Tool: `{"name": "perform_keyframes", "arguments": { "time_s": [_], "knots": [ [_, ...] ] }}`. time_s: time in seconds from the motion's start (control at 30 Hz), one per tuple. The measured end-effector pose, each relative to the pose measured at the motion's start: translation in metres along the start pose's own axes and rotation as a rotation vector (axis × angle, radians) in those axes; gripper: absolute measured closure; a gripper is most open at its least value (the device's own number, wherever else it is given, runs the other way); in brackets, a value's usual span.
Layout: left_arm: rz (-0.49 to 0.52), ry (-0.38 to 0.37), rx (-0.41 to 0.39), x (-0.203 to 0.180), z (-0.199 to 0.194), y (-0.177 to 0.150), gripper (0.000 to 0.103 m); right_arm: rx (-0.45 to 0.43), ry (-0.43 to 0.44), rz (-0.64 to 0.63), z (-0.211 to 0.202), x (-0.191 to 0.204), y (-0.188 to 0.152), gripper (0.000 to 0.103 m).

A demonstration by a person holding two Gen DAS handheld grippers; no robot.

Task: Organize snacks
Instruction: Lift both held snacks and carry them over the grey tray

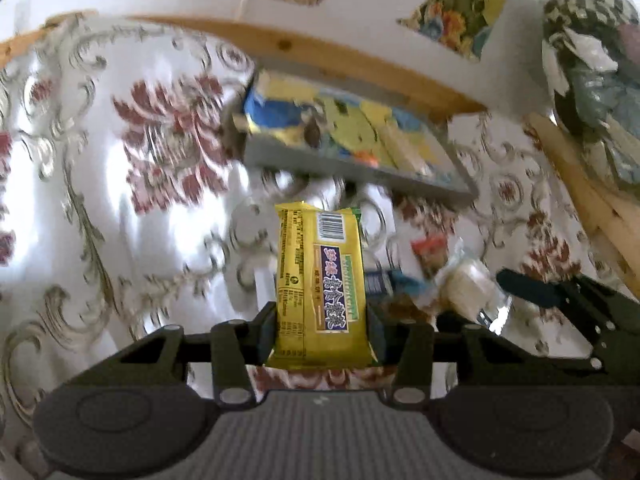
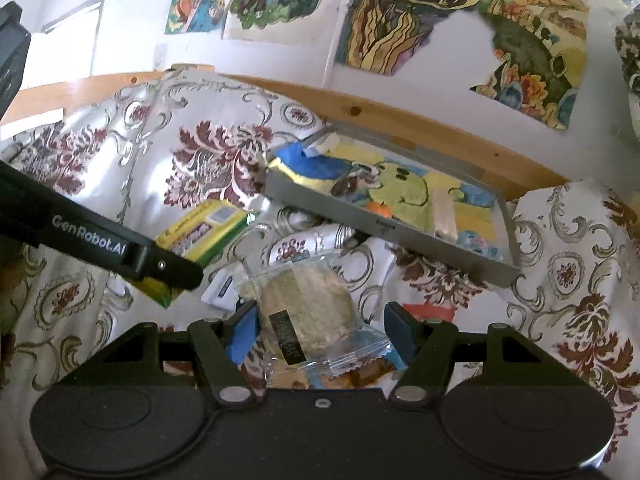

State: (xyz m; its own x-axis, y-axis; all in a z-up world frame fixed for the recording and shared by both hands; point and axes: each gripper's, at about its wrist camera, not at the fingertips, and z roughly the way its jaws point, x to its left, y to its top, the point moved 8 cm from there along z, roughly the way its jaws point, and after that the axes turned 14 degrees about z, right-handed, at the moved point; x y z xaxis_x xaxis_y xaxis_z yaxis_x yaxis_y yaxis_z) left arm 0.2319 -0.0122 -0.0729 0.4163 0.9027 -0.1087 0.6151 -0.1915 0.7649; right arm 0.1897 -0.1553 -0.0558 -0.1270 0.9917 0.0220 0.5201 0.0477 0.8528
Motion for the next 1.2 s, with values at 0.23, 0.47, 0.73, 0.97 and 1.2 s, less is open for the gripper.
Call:
{"name": "perform_keyframes", "arguments": {
  "time_s": [0.23, 0.47, 0.73, 0.97, 1.2],
  "knots": [
    [-0.017, 0.039, -0.088, 0.008, 0.005, 0.046, 0.053, -0.047, 0.013, -0.018, 0.012, -0.014, 0.031, 0.034],
    [-0.049, 0.063, -0.125, 0.006, 0.039, 0.091, 0.053, -0.131, -0.014, -0.052, 0.041, -0.048, 0.067, 0.034],
    [-0.046, 0.061, -0.119, -0.007, 0.094, 0.137, 0.053, -0.195, -0.072, 0.011, 0.081, -0.098, 0.095, 0.034],
    [-0.018, 0.048, -0.093, -0.021, 0.140, 0.174, 0.053, -0.211, -0.144, 0.107, 0.125, -0.143, 0.113, 0.034],
    [-0.010, 0.045, -0.056, -0.042, 0.180, 0.190, 0.053, -0.172, -0.188, 0.221, 0.153, -0.181, 0.112, 0.034]
  ]
}}
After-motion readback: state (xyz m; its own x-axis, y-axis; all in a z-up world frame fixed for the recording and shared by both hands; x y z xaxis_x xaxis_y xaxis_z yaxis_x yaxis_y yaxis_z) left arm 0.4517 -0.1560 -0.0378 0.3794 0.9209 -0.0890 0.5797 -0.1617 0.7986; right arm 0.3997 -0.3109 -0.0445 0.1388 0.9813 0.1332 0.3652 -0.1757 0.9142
